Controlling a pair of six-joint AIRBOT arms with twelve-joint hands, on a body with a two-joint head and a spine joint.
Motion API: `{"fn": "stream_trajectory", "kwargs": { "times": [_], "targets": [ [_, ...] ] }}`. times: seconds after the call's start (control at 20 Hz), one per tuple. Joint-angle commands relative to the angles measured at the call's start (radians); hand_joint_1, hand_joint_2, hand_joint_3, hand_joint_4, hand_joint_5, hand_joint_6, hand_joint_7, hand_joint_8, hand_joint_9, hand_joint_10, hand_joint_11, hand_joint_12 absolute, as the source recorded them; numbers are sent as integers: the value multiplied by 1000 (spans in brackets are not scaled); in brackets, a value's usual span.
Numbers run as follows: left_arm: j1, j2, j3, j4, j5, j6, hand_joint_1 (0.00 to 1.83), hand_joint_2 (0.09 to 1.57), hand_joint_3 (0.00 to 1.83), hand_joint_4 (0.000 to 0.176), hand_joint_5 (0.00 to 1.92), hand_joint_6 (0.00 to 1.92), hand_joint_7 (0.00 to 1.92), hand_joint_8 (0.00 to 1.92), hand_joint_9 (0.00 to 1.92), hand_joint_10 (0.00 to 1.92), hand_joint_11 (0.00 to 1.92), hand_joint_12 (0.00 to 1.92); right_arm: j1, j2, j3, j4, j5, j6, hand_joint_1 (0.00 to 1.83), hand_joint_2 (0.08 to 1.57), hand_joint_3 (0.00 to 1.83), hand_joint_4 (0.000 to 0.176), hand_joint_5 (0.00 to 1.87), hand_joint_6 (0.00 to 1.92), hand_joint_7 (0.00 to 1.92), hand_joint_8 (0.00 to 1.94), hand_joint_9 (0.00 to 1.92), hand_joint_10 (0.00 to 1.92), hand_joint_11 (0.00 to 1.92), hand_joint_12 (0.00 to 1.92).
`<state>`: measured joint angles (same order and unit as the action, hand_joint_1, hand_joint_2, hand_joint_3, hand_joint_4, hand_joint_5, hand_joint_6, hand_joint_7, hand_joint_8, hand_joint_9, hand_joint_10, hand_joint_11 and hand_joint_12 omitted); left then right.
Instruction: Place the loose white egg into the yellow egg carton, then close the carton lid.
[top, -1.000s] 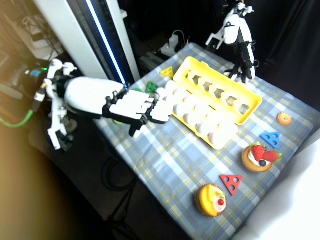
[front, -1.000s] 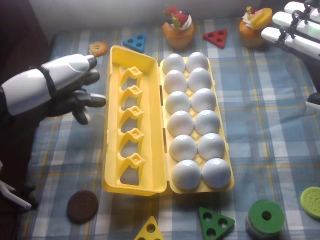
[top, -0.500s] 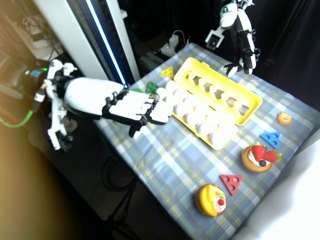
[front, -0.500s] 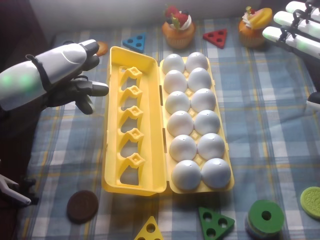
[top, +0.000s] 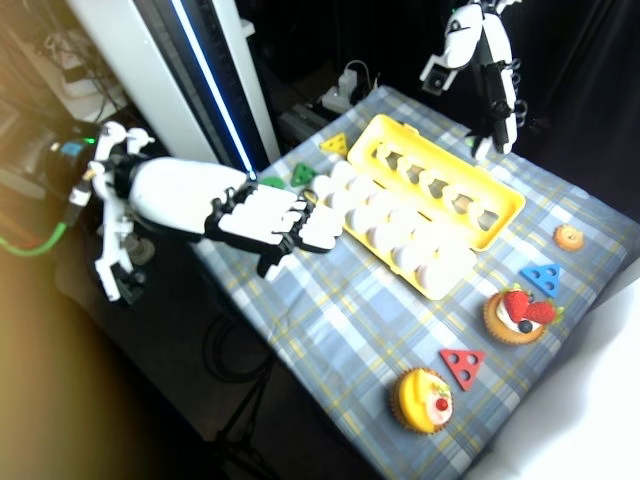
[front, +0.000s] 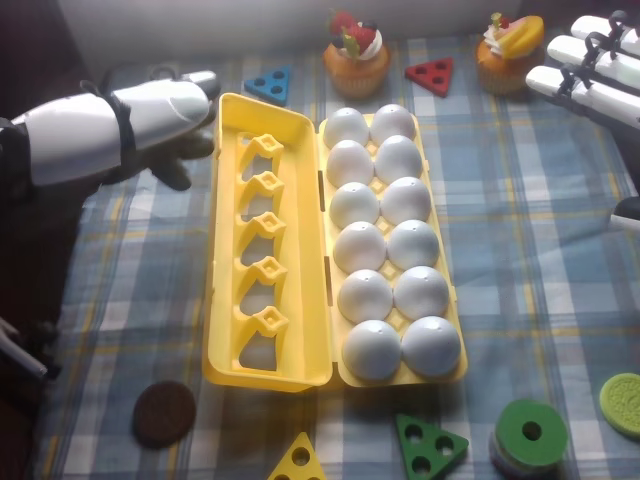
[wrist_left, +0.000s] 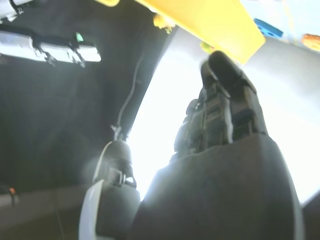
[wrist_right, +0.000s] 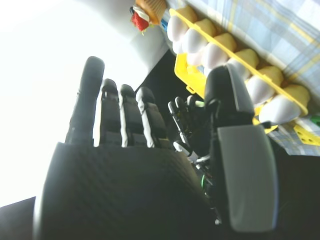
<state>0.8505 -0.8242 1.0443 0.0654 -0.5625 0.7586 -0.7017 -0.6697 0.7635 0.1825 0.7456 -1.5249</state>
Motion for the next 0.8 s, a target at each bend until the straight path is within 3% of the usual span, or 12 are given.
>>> {"fn": "stream_trajectory", "kwargs": {
  "times": [0.0, 0.15, 0.45, 0.5, 0.6, 0.75],
  "targets": [
    [-9, 4, 9, -5, -67, -23, 0, 1190, 0, 0, 0, 0, 167, 17, 372, 221, 49, 1544, 9, 4, 6, -3, 116, -6, 686, 1228, 38, 0, 0, 0, 0, 0, 0, 0, 0, 1921],
    [-2, 9, 11, 2, -48, -41, 0, 1172, 0, 0, 0, 0, 165, 4, 447, 225, 170, 1482, 9, 4, 7, 5, 114, -6, 743, 1212, 35, 0, 0, 0, 0, 0, 0, 0, 0, 1921],
    [19, 23, 11, 10, -44, -88, 0, 1070, 0, 0, 0, 0, 127, 0, 459, 112, 53, 1533, 9, 5, 7, 6, 103, -6, 763, 1201, 34, 0, 0, 0, 0, 0, 0, 0, 0, 1921],
    [19, 23, 11, 24, -42, -103, 0, 1062, 0, 0, 0, 0, 111, 2, 461, 106, 101, 1557, 9, 5, 7, 6, 102, -6, 785, 1200, 35, 0, 0, 0, 0, 0, 0, 0, 0, 1921],
    [19, 20, 11, 30, -33, -105, 0, 1052, 0, 0, 0, 0, 148, 9, 563, 121, 415, 1343, 9, 4, 7, 7, 102, -6, 769, 1204, 40, 0, 0, 0, 0, 0, 0, 0, 0, 1921],
    [19, -6, 22, 32, -15, -108, 0, 1107, 9, 0, 0, 0, 149, 1, 685, 128, 561, 1259, 9, 4, 7, 7, 102, -6, 766, 1200, 40, 0, 0, 0, 0, 0, 0, 0, 0, 1921]
  ]
}}
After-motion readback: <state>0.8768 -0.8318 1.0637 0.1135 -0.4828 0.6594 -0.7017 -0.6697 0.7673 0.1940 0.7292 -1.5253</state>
